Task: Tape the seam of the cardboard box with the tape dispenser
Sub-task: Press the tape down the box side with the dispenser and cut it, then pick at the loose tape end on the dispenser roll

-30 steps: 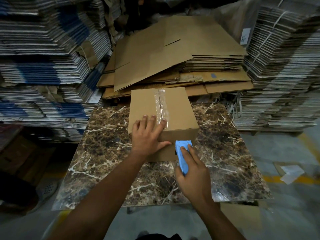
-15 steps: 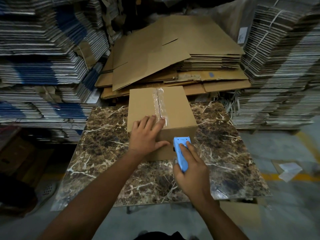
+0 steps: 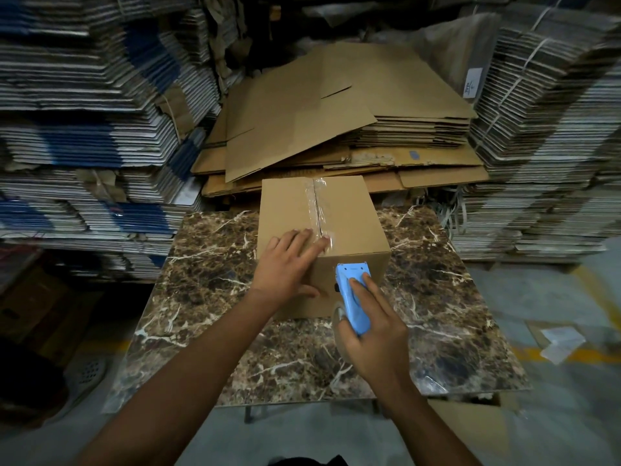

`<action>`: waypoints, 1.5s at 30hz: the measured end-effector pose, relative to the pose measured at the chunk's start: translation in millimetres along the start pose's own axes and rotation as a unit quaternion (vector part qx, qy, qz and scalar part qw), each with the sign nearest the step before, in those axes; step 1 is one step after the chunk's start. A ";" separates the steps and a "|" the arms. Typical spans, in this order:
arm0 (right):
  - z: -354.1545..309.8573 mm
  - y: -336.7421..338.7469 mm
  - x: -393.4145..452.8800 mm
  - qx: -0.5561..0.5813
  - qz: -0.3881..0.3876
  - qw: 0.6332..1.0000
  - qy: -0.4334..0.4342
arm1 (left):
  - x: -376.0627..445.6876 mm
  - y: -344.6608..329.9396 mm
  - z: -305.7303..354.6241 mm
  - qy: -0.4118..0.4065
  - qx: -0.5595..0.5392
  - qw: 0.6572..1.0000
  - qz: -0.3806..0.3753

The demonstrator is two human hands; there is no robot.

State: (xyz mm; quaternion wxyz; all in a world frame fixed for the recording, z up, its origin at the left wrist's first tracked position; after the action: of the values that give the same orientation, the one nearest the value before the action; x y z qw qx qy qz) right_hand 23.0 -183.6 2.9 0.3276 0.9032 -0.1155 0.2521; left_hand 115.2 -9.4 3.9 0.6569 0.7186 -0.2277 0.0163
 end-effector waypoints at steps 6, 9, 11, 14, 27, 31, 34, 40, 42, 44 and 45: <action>-14.8 -2.2 4.9 0.152 0.008 0.988 -0.018 | -37.2 44.0 -32.1 0.191 -0.426 0.869 0.163; -18.0 -20.1 14.5 0.321 -0.038 0.940 -0.113 | -56.1 23.0 -18.2 0.258 -0.578 0.768 0.095; -23.7 -27.7 23.2 0.374 -0.026 0.916 -0.144 | -64.9 11.6 -10.7 0.308 -0.676 0.668 0.048; -26.5 -38.1 38.0 0.403 -0.001 0.895 -0.190 | -73.1 8.3 -4.0 0.345 -0.769 0.537 -0.003; -26.6 -52.3 94.3 0.424 0.023 0.862 -0.278 | -51.3 9.1 -3.6 0.384 -0.857 0.342 0.029; -27.6 -25.7 116.2 0.392 -0.041 0.889 -0.232 | -31.8 3.6 -26.0 0.419 -0.834 0.355 0.058; -26.6 -5.5 124.5 0.334 -0.038 0.924 -0.183 | -18.7 -1.0 -39.6 0.456 -0.824 0.324 0.094; -4.3 -12.8 115.0 0.205 0.058 0.972 -0.098 | 9.3 -9.6 -40.3 0.514 -0.760 0.385 0.106; -3.1 -15.7 109.1 0.161 0.105 0.979 -0.073 | 11.5 -10.0 -33.9 0.502 -0.749 0.423 0.092; -6.8 -22.2 105.0 0.123 0.123 0.983 -0.061 | 12.0 -6.1 -33.4 0.481 -0.736 0.467 0.091; -8.6 -27.5 103.9 0.113 0.122 0.984 -0.057 | 12.3 -2.7 -33.6 0.469 -0.730 0.489 0.088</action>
State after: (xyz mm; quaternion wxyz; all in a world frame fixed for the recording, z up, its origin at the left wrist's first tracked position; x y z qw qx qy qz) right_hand 118.0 -161.6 49.1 0.1831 0.9266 -0.2136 0.2497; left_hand 136.4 18.9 9.9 0.9513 -0.1558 0.1214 0.2366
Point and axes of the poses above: each hand's wrist, its own x-axis towards the middle knuckle, its own y-axis out of the back of the hand, z = x × y, the point moved 9 cm from there along x, towards the middle knuckle, and after that the axes turned 7 degrees about z, right-handed, at the moved point
